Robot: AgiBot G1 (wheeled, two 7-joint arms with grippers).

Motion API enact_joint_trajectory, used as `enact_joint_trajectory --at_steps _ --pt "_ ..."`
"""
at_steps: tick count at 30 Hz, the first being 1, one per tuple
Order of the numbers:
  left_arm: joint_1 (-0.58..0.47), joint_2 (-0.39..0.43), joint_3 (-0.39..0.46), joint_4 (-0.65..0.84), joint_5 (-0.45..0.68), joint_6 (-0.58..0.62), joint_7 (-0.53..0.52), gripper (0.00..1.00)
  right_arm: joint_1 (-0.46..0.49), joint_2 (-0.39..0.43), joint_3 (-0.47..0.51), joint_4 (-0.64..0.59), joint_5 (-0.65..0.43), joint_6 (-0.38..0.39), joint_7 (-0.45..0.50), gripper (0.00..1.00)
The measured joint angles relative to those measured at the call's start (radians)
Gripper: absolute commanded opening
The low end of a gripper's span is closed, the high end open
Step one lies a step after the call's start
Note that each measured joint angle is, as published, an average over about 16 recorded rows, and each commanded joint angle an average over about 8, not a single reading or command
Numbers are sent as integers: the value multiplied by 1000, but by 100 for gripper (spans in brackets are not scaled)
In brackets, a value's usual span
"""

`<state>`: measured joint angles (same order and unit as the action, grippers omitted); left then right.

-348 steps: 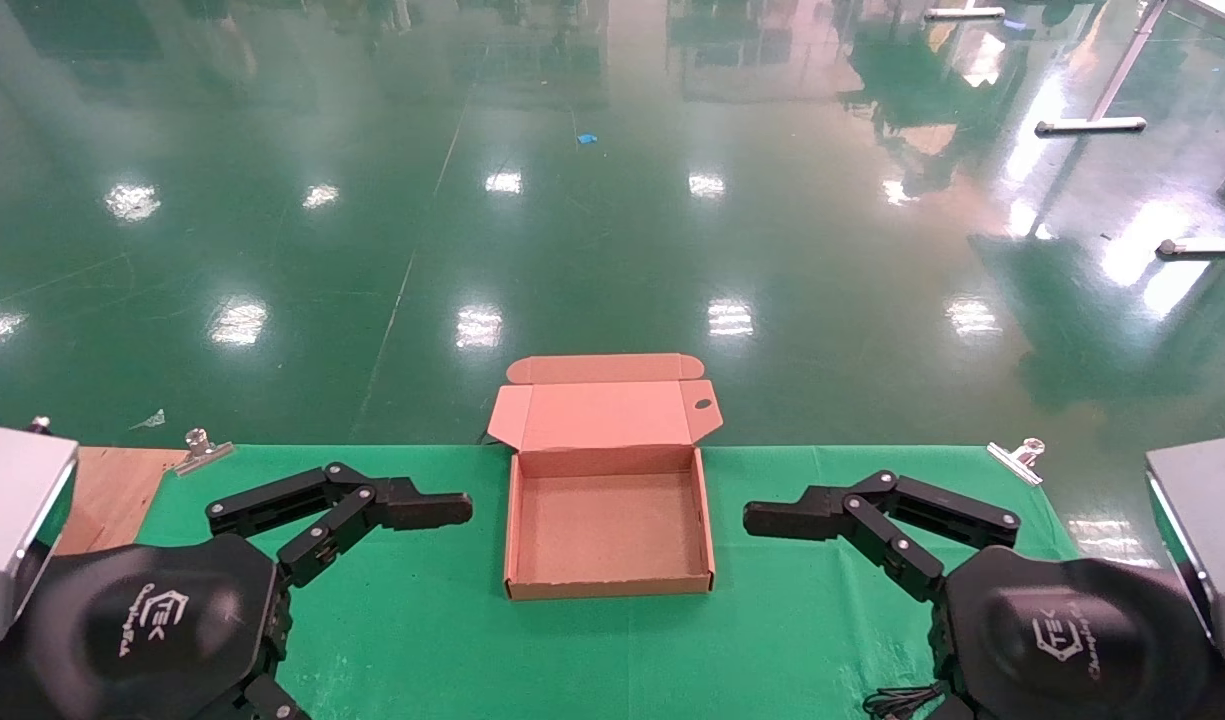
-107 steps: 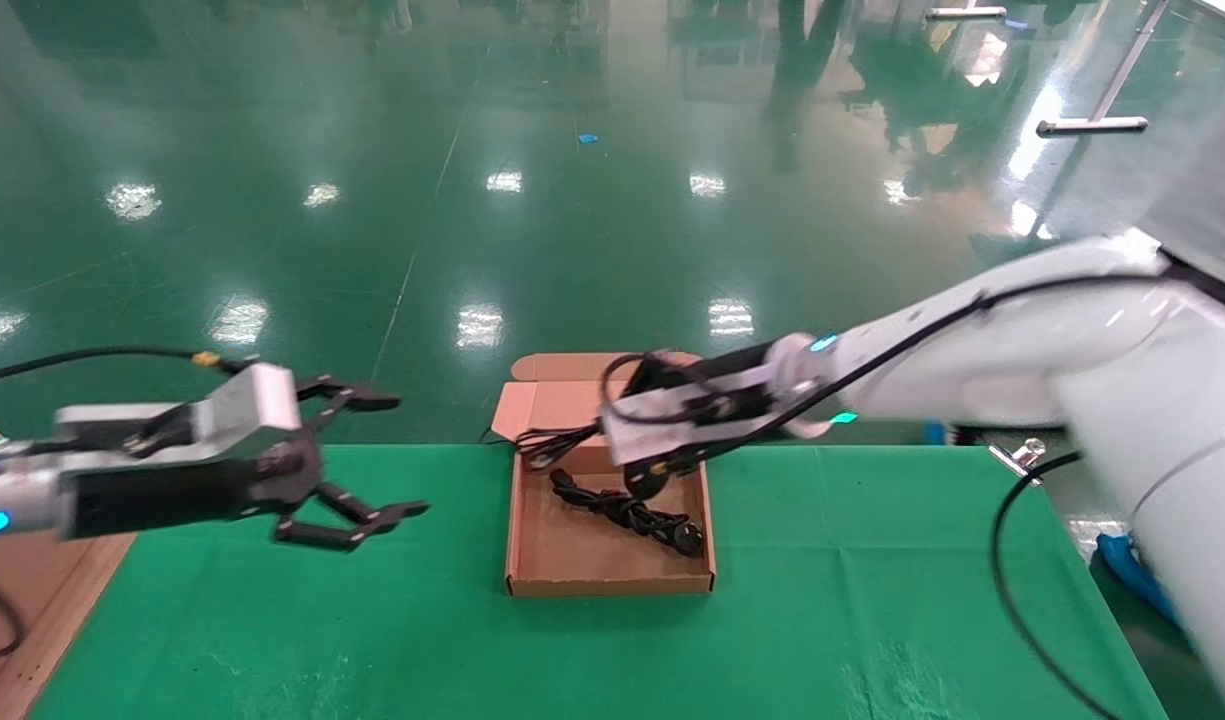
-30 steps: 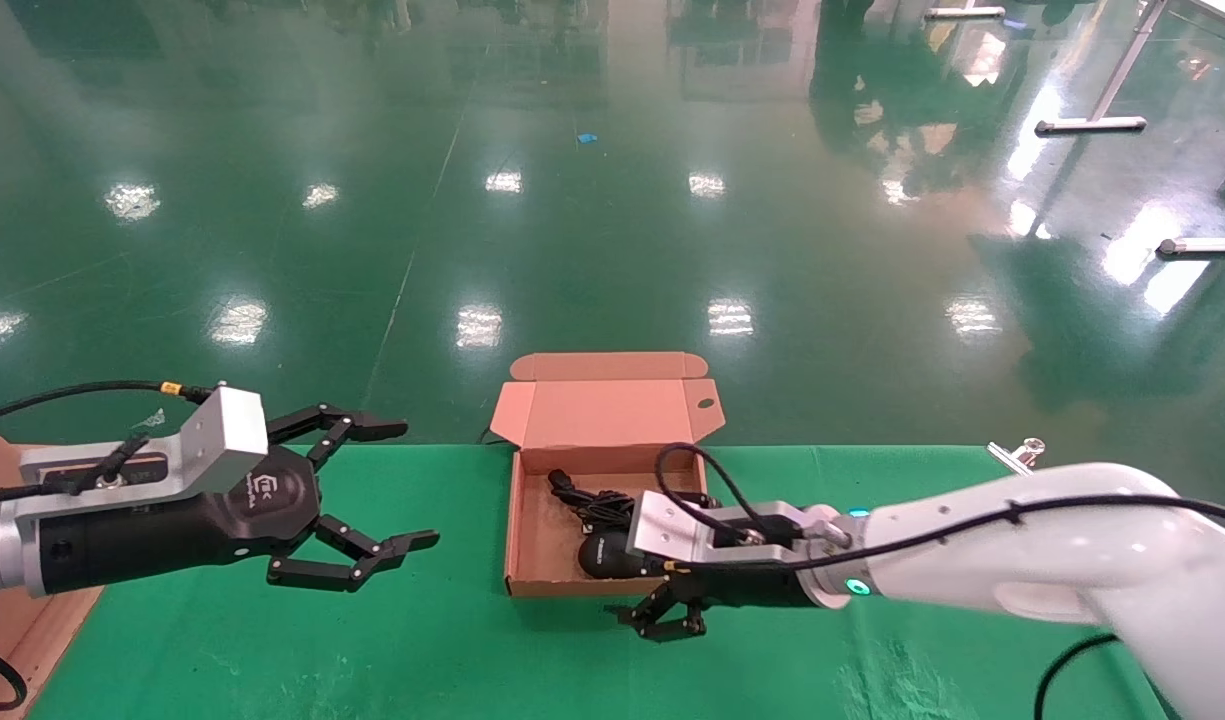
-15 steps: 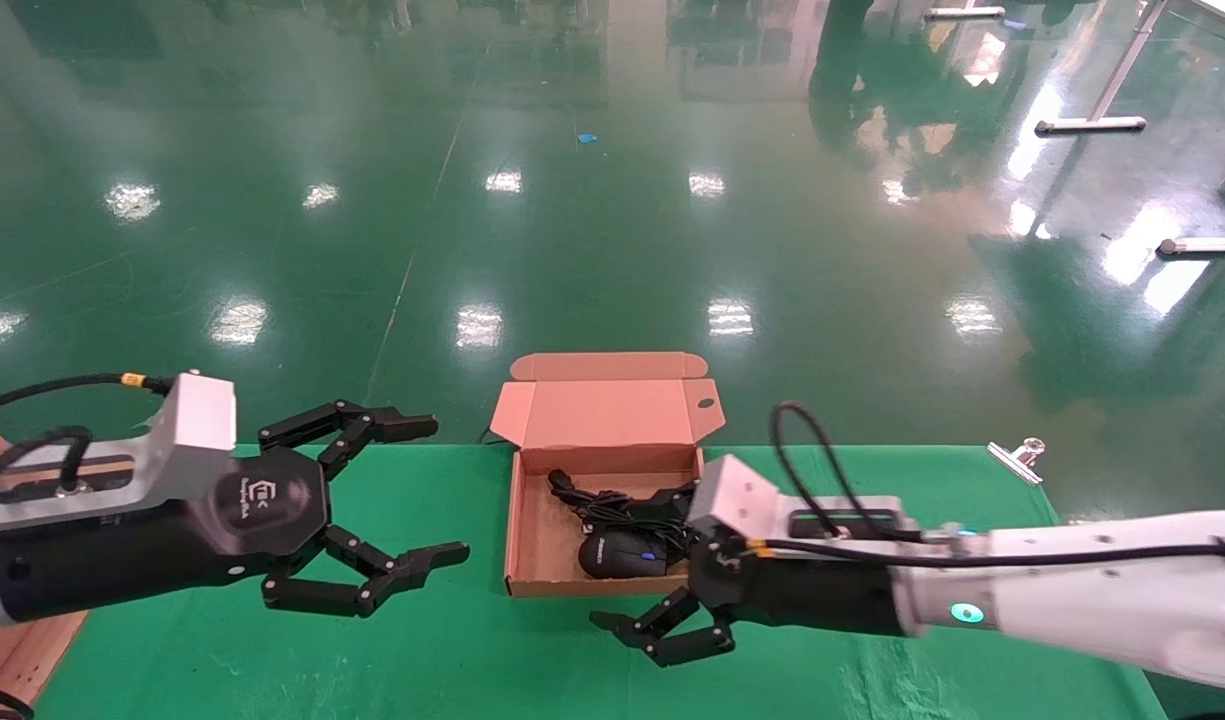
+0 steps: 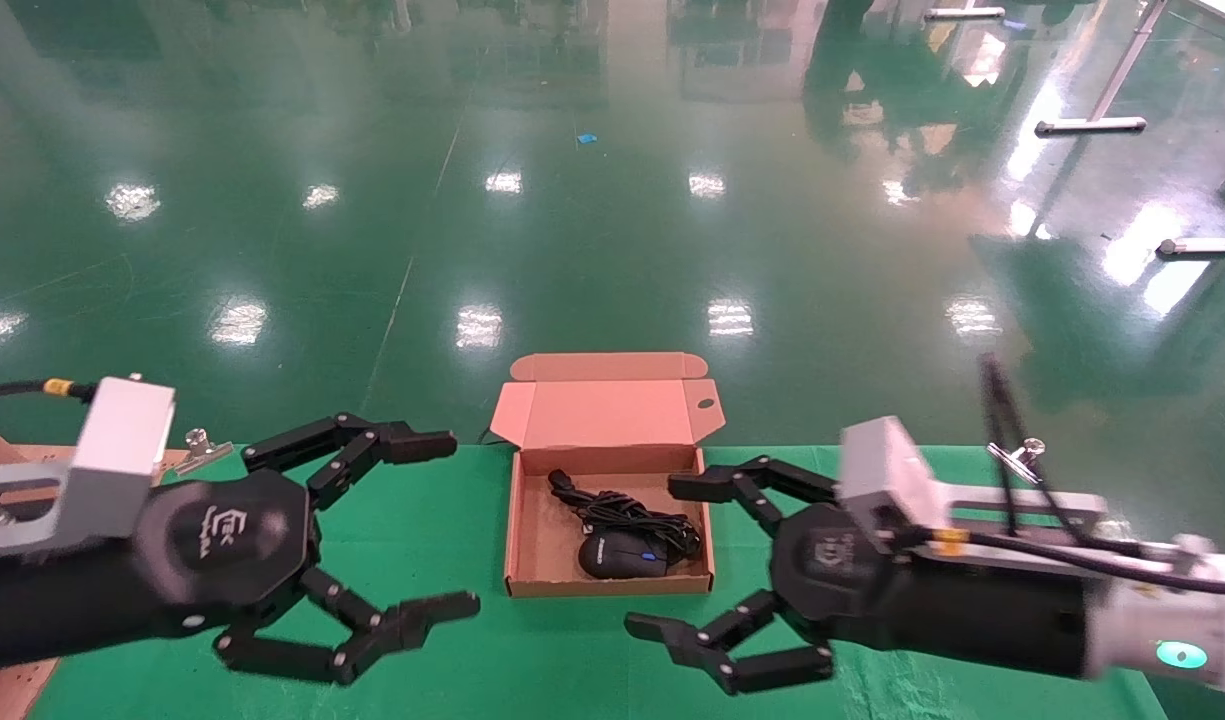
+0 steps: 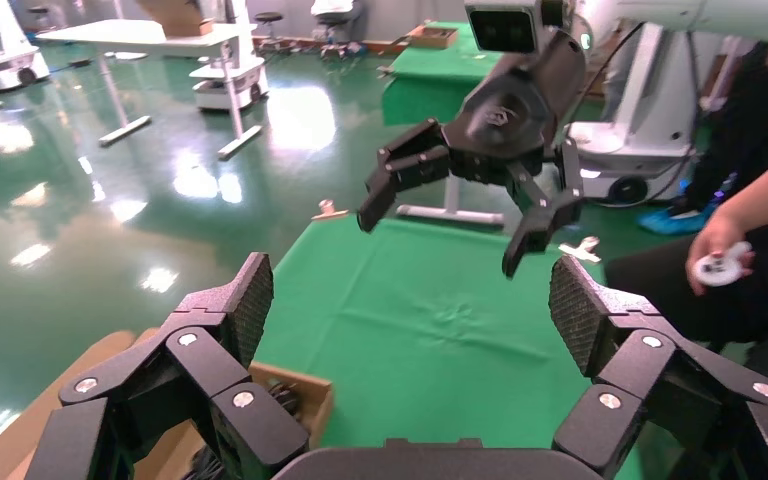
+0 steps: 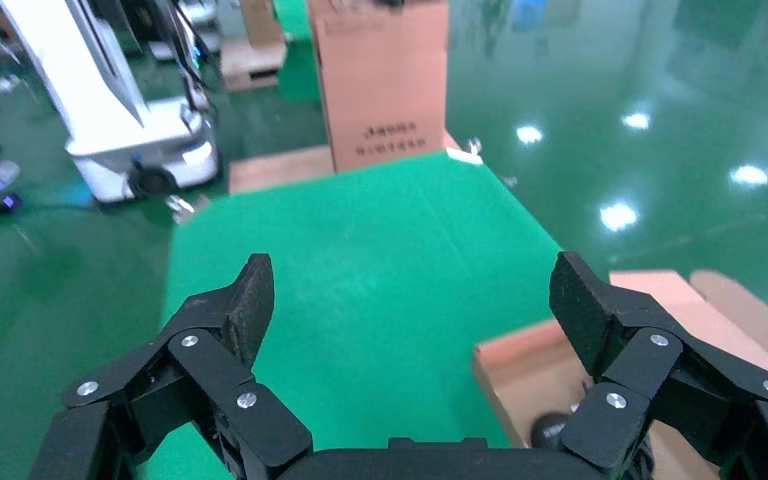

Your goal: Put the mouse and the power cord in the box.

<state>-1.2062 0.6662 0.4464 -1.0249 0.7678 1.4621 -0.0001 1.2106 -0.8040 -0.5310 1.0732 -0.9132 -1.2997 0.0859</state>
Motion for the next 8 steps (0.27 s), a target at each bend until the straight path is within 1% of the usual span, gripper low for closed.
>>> enact_joint_trajectory --at_steps 8 --pt "40 -17 -50 -78 -11 10 -57 100 -40 57 74 62 54 -58 30 100"
